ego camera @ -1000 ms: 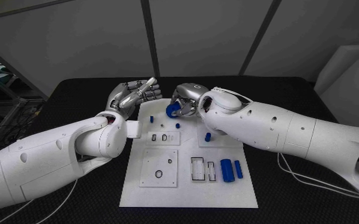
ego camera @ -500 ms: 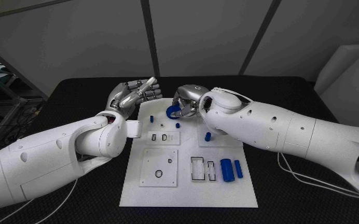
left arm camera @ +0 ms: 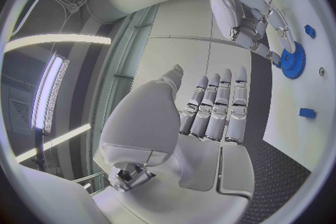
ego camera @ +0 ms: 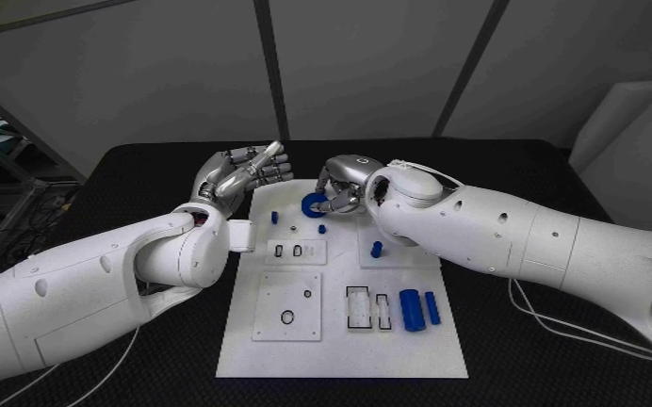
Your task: Assemble the parts on the task board
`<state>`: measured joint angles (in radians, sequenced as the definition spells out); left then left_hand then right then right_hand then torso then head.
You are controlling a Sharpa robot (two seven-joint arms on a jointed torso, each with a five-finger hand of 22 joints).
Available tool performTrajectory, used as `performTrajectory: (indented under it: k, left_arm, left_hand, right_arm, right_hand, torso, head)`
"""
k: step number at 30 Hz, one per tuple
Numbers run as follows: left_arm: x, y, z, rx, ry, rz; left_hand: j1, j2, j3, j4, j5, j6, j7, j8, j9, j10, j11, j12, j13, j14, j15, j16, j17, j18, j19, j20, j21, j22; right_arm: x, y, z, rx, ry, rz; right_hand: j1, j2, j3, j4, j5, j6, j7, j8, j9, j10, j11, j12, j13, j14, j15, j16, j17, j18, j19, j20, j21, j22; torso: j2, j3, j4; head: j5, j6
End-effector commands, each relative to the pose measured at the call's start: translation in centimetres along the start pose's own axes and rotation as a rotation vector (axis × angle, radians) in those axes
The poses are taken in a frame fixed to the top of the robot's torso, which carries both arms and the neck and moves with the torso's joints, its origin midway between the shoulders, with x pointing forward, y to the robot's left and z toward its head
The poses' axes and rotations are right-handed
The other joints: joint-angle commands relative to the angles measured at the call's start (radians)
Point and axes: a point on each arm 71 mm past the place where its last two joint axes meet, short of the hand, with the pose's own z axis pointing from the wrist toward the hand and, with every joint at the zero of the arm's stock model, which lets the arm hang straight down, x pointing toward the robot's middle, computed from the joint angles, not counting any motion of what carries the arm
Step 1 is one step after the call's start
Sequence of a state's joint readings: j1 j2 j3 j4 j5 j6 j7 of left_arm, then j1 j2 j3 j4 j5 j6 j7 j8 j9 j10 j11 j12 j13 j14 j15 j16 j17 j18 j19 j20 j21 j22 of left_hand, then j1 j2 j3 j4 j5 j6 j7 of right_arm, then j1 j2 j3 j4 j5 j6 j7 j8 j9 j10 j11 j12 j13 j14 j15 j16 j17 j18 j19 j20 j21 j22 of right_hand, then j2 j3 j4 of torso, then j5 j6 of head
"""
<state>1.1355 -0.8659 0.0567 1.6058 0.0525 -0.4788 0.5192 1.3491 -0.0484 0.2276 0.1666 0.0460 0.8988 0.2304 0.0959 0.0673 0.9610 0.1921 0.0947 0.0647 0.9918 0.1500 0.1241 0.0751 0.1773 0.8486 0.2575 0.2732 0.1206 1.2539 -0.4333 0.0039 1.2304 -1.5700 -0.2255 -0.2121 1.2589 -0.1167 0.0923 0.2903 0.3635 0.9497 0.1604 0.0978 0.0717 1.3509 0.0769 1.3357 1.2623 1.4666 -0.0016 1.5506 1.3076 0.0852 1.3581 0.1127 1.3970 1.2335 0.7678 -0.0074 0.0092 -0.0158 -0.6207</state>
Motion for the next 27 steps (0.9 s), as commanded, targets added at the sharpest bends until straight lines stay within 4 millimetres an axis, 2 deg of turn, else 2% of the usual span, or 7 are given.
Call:
performTrajectory:
  k: [1,8,14,19,21,25,27]
  left_arm:
    - [0.0,-0.2,0.0,0.009,0.01,0.001]
    - [-0.5,-0.2,0.0,0.01,0.002,0.005]
    - [-0.7,-0.2,0.1,0.01,-0.003,0.008]
    - [-0.7,-0.1,0.2,0.009,-0.001,0.007]
    - [-0.7,-0.1,0.2,0.009,0.0,0.006]
    - [-0.6,-0.1,0.3,0.009,0.0,0.006]
    - [-0.6,0.0,0.3,0.009,0.001,0.005]
  left_hand:
    - [-0.002,0.008,0.002,-0.005,0.003,0.008,0.01,-0.003,-0.002,0.005,0.001,-0.003,-0.001,0.006,0.002,-0.002,-0.001,0.006,0.006,0.002,-0.006,-0.001]
    - [-0.002,0.008,0.001,-0.006,0.003,0.008,0.01,-0.004,-0.002,0.004,0.001,-0.003,-0.001,0.006,0.002,-0.002,-0.001,0.006,0.006,0.002,-0.006,-0.001]
    - [-0.002,0.008,0.001,-0.007,0.003,0.008,0.011,-0.005,-0.002,0.004,0.002,-0.005,-0.001,0.006,0.003,-0.003,-0.001,0.006,0.006,0.002,-0.006,-0.002]
    - [-0.002,0.008,0.001,-0.007,0.003,0.008,0.011,-0.005,-0.002,0.004,0.002,-0.005,-0.001,0.006,0.003,-0.003,-0.001,0.006,0.006,0.002,-0.006,-0.002]
    - [-0.002,0.008,0.001,-0.007,0.003,0.008,0.011,-0.005,-0.002,0.004,0.002,-0.005,-0.001,0.006,0.003,-0.003,-0.001,0.006,0.006,0.002,-0.006,-0.002]
    - [-0.002,0.008,0.001,-0.007,0.003,0.008,0.011,-0.005,-0.002,0.004,0.002,-0.005,-0.001,0.006,0.003,-0.003,-0.001,0.006,0.006,0.002,-0.006,-0.002]
    - [-0.002,0.008,0.001,-0.007,0.003,0.008,0.011,-0.005,-0.002,0.004,0.002,-0.005,-0.001,0.006,0.003,-0.003,-0.001,0.006,0.006,0.002,-0.006,-0.002]
  right_arm:
    - [-1.5,-0.3,-1.0,-0.065,-0.167,0.093]
    - [-3.0,-3.5,-4.4,-0.107,-0.233,0.245]
    - [-3.7,-8.5,-7.9,-0.053,-0.18,0.332]
    - [-4.2,-11.6,-10.1,-0.006,-0.171,0.364]
    - [-4.3,-12.8,-10.8,0.019,-0.171,0.362]
    - [-4.5,-14.5,-11.6,0.057,-0.171,0.346]
    - [-4.5,-15.1,-11.8,0.071,-0.168,0.335]
  right_hand:
    - [0.007,-0.005,0.002,-0.009,0.001,0.004,0.001,-0.003,0.0,0.013,0.0,0.009,0.012,0.092,0.007,-0.001,0.208,-0.013,0.002,0.002,0.002,0.0]
    - [0.064,-0.012,0.013,-0.032,-0.028,-0.001,0.003,-0.013,-0.001,0.008,0.002,0.005,0.009,0.086,0.008,-0.01,0.187,-0.009,-0.012,0.003,-0.008,-0.019]
    - [0.126,-0.029,0.009,-0.071,-0.047,0.015,-0.001,-0.012,0.0,-0.003,-0.003,-0.008,-0.003,0.082,0.004,-0.019,0.168,-0.005,-0.025,0.0,-0.021,-0.039]
    - [0.152,-0.034,-0.003,-0.088,-0.046,0.012,-0.005,-0.018,-0.001,0.0,-0.006,-0.007,0.0,0.083,0.001,-0.018,0.173,-0.005,-0.024,-0.003,-0.021,-0.038]
    - [0.16,-0.034,-0.005,-0.093,-0.045,0.011,-0.005,-0.019,-0.001,0.0,-0.006,-0.008,-0.001,0.083,0.001,-0.018,0.173,-0.006,-0.024,-0.003,-0.021,-0.038]
    - [0.174,-0.034,-0.01,-0.102,-0.045,0.008,-0.005,-0.023,-0.002,-0.002,-0.006,-0.01,-0.002,0.083,0.0,-0.019,0.171,-0.005,-0.024,-0.004,-0.022,-0.038]
    - [0.18,-0.033,-0.011,-0.105,-0.045,0.005,-0.005,-0.025,-0.003,-0.002,-0.006,-0.011,-0.003,0.082,0.0,-0.019,0.17,-0.005,-0.025,-0.004,-0.022,-0.039]
  torso:
    - [-0.002,0.0008,-0.002]
    - [-0.002,0.0,-0.0033]
    - [-0.006,0.0032,-0.0145]
    - [-0.007,0.0057,-0.0176]
    - [-0.007,0.0038,-0.0163]
    - [-0.005,0.0052,-0.0145]
    - [-0.005,0.0043,-0.013]
  head:
    - [0.003,0.002]
    - [-0.006,0.01]
    - [-0.016,0.015]
    - [-0.026,0.02]
    - [-0.031,0.022]
    - [-0.039,0.023]
    - [-0.042,0.022]
